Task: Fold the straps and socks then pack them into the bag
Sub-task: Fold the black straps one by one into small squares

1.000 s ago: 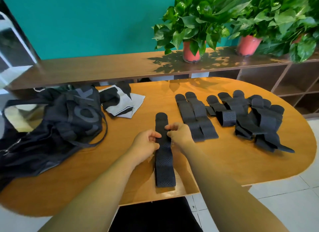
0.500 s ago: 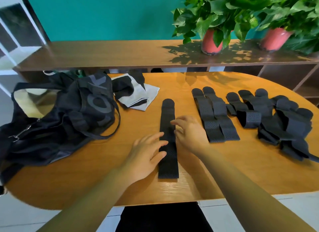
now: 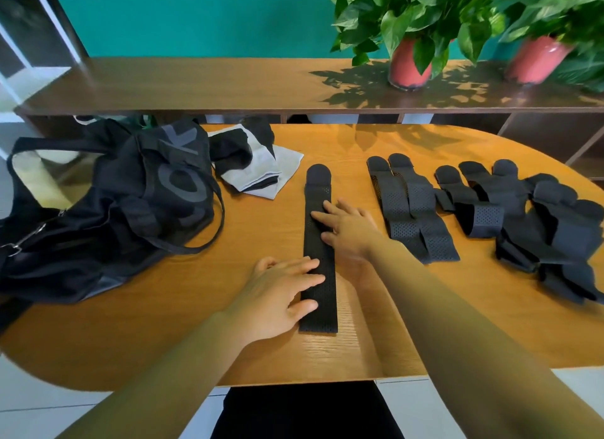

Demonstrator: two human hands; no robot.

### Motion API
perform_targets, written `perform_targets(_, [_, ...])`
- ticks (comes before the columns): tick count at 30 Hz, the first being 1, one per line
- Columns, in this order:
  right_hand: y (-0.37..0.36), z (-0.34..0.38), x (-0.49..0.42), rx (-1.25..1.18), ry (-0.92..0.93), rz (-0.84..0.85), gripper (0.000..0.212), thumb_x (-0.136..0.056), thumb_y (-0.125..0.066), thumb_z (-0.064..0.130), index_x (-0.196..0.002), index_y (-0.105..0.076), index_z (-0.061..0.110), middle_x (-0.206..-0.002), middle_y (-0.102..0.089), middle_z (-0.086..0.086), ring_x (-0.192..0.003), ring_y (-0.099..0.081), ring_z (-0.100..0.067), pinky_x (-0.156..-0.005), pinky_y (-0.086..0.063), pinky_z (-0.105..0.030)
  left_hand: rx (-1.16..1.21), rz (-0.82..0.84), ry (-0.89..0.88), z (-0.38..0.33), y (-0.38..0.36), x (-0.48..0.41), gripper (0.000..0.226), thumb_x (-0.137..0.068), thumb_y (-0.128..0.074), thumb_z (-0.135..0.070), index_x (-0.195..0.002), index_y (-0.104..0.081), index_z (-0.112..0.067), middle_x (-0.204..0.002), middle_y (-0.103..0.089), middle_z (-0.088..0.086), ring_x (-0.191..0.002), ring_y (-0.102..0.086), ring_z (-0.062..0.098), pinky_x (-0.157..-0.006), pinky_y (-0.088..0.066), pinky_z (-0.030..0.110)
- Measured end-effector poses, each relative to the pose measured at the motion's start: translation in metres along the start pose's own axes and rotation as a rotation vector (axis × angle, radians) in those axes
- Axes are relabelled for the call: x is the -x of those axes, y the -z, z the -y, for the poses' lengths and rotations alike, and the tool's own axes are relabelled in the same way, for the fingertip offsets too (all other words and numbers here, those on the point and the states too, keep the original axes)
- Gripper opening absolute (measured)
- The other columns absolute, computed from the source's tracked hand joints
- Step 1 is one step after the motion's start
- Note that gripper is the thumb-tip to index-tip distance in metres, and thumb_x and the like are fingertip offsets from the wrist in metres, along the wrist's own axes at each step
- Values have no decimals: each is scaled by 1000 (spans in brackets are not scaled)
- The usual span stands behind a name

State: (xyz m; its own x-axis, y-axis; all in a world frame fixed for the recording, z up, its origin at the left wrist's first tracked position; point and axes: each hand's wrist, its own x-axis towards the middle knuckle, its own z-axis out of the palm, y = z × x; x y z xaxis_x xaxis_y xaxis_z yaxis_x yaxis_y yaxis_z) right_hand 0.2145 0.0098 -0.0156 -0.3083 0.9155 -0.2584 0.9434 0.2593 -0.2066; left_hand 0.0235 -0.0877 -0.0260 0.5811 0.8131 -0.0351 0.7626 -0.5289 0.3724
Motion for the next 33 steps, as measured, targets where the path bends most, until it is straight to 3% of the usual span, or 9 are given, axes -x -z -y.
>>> perform_targets(14, [19, -6, -37, 76, -81, 1, 54, -99, -34, 36, -150, -16, 35, -160, -8, 4, -145, 2, -24, -113, -6, -47, -39, -14, 8, 2, 1, -14, 47, -96, -48, -47, -141, -40, -40, -156, -21, -20, -142, -14, -4, -111, -6, 34])
perform_targets(20, [24, -8, -7, -72, -39, -100, 47, -101, -31, 29, -148, -25, 33, -158, -19, 4, -146, 2, -21, -113, -8, -46, -11, -35, 34, -3, 2, -9, 45, -96, -50, -43, -140, -43, -38, -156, -23, -17, -143, -11, -4, -113, -6, 37])
perform_targets(26, [20, -4, 46, 26, 76, -248, 48, -100, -37, 28, -148, -27, 30, -154, -29, 2, -145, -2, -21, -111, -14, -45, 15, -127, 44, -8, 7, 3, 43, -96, -51, -41, -139, -47, -37, -153, -30, -18, -141, -15, -7, -109, -4, 29])
perform_targets(29, [3, 4, 84, -10, 162, -327, 49, -98, -44, 23, -146, -34, 25, -151, -36, 1, -145, -9, -21, -110, -19, -45, 33, -124, 36, -9, 5, 13, 46, -94, -48, -51, -138, -47, -37, -152, -32, -18, -139, -16, -9, -107, -5, 27])
perform_targets(33, [-14, 17, 132, -125, 207, -346, 53, -91, -51, 12, -143, -41, 22, -147, -40, 5, -144, -16, -17, -113, -19, -44, 31, -37, 28, -17, 1, 26, 71, -83, -42, -72, -144, -39, -36, -154, -28, -18, -134, -10, -15, -105, -5, 24])
